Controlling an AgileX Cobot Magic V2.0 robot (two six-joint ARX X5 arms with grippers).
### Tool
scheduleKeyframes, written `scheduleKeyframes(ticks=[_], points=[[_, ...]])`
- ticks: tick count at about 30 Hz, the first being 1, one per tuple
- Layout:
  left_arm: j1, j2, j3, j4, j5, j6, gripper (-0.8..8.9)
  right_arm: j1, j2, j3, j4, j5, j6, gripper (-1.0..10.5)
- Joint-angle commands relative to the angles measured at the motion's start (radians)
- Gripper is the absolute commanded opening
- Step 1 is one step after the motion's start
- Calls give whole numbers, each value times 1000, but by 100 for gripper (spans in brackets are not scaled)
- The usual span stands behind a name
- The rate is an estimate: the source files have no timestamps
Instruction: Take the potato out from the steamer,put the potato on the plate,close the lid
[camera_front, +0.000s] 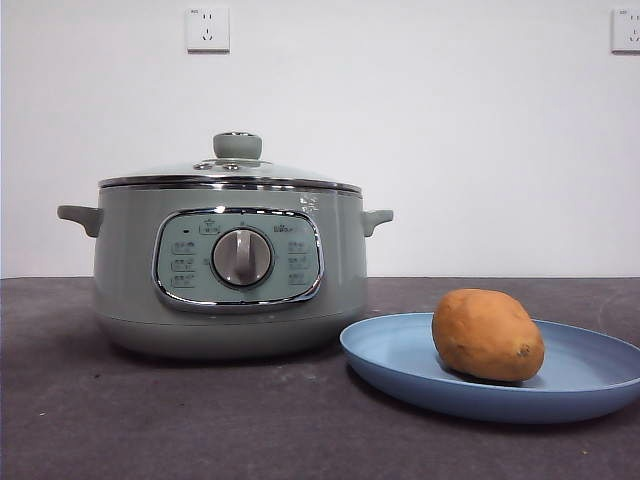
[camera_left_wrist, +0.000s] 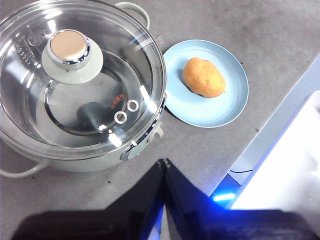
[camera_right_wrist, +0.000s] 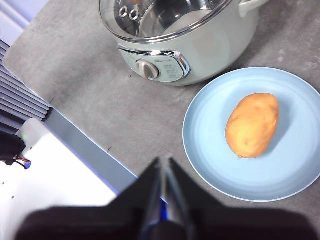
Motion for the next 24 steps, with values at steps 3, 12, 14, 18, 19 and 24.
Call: scheduleKeyframes(ticks=[3,12,14,18,19,24], points=[[-4,0,1,0,3,1,-3,1,-2,1,3,1,2,0],[-4,0,1,1,0,1,-3,1,-2,1,3,1,2,0],[-4,0,1,1,0,1,-3,1,-2,1,3,1,2,0],[-2,0,1,7,-3,6,-3,1,-2,1,3,1,2,0],[2,-4,1,18,-12,21,-3,1,-2,1,3,1,2,0],[49,-77,-2,248,-19,88,-3,2,-2,1,3,1,2,0]])
